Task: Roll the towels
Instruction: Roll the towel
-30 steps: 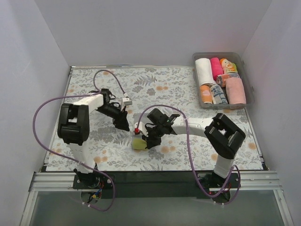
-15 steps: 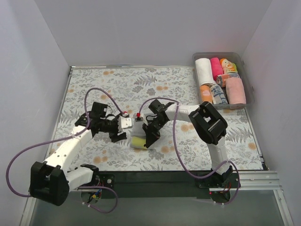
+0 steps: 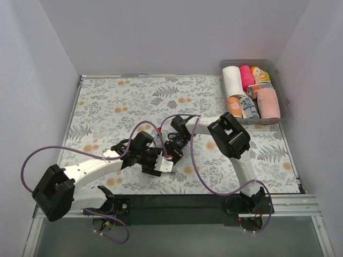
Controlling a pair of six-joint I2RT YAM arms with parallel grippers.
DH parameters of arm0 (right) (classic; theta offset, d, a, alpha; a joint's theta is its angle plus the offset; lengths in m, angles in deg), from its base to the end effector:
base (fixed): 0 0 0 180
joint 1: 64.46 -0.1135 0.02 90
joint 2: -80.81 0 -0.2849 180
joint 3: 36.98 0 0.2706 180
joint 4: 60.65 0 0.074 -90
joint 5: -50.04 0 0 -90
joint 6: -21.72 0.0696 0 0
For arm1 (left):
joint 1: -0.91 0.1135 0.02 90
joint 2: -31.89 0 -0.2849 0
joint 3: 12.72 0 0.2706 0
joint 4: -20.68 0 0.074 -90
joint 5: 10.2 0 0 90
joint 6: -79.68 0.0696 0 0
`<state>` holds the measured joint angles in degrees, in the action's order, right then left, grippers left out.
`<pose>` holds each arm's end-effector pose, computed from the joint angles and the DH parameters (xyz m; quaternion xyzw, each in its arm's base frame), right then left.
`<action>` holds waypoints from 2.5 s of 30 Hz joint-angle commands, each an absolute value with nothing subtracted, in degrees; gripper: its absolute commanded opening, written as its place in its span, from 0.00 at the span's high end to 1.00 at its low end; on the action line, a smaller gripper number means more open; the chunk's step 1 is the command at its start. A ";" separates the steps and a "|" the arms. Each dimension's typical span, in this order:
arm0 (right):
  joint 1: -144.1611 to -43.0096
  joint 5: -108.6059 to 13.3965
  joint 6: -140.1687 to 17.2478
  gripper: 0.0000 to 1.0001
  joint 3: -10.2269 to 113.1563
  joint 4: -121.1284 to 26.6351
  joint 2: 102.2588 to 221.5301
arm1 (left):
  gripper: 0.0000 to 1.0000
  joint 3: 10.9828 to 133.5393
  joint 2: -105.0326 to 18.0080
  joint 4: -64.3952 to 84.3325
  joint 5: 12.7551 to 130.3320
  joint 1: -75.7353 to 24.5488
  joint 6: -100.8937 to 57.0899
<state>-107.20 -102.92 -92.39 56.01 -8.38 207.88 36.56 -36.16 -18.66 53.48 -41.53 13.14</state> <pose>0.2683 0.3323 0.0838 0.4834 -0.7023 -0.5194 0.0577 0.1576 -0.1859 0.1749 0.5617 0.7517 -0.2600 0.2277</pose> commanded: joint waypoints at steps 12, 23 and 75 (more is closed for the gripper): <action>-105.24 -92.61 -93.15 0.89 57.04 -5.57 211.51 | 0.90 36.21 -46.41 -19.81 57.22 -47.17 10.95; -94.97 -83.22 -93.32 0.29 57.92 -5.83 195.89 | 1.00 41.48 -54.39 -34.40 47.12 -45.94 9.28; -122.73 -64.48 -100.53 0.99 35.77 -25.87 184.26 | 0.65 84.20 -98.81 -53.57 34.38 -22.13 9.89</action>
